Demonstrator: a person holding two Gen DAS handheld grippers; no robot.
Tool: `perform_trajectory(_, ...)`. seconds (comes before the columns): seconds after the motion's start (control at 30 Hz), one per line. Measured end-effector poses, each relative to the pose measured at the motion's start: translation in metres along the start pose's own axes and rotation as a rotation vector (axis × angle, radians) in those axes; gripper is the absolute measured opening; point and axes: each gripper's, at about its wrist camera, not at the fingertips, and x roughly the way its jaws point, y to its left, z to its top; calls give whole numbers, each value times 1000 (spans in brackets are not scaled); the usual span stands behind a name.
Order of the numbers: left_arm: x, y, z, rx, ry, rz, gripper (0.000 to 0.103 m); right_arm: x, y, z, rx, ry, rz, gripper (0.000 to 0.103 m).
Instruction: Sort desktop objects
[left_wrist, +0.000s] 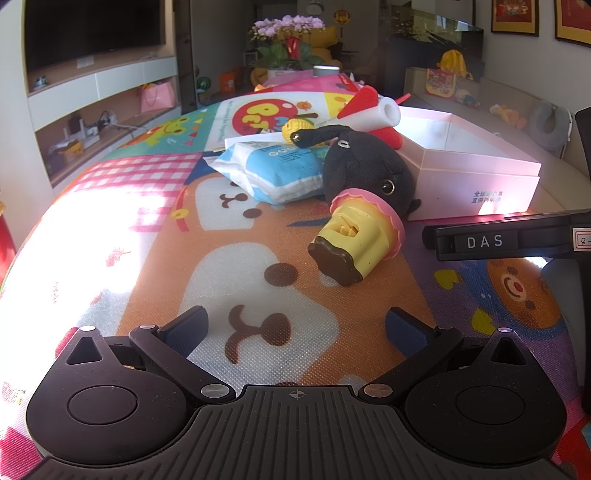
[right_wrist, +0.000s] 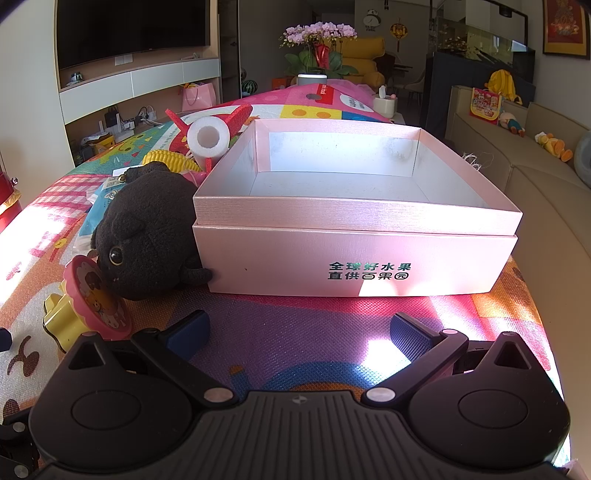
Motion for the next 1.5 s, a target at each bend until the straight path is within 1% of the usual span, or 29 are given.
perform_trajectory(0.53, 0, 0, 0, 0, 0, 1, 103, 0, 0, 0, 0, 0, 0, 103)
perform_trajectory(0.87, 0, -5, -1, 0, 0, 17, 103, 0, 0, 0, 2, 0, -5, 103)
perform_trajectory(1.0, 2, -5, 1, -1, 8, 17, 103, -1, -3, 0, -3, 19, 21, 103)
perform_trajectory(1.07, 2, -5, 1, 1, 11, 18, 103, -8, -6, -2, -22, 36, 44, 103)
perform_trajectory(1.17, 2, -5, 1, 3, 14, 16, 103, -21, -7, -11, -48, 48, 52, 103)
perform_trajectory(1.5, 0, -4, 1, 0, 12, 4, 103, -60, -16, -40, -67, 74, 84, 103)
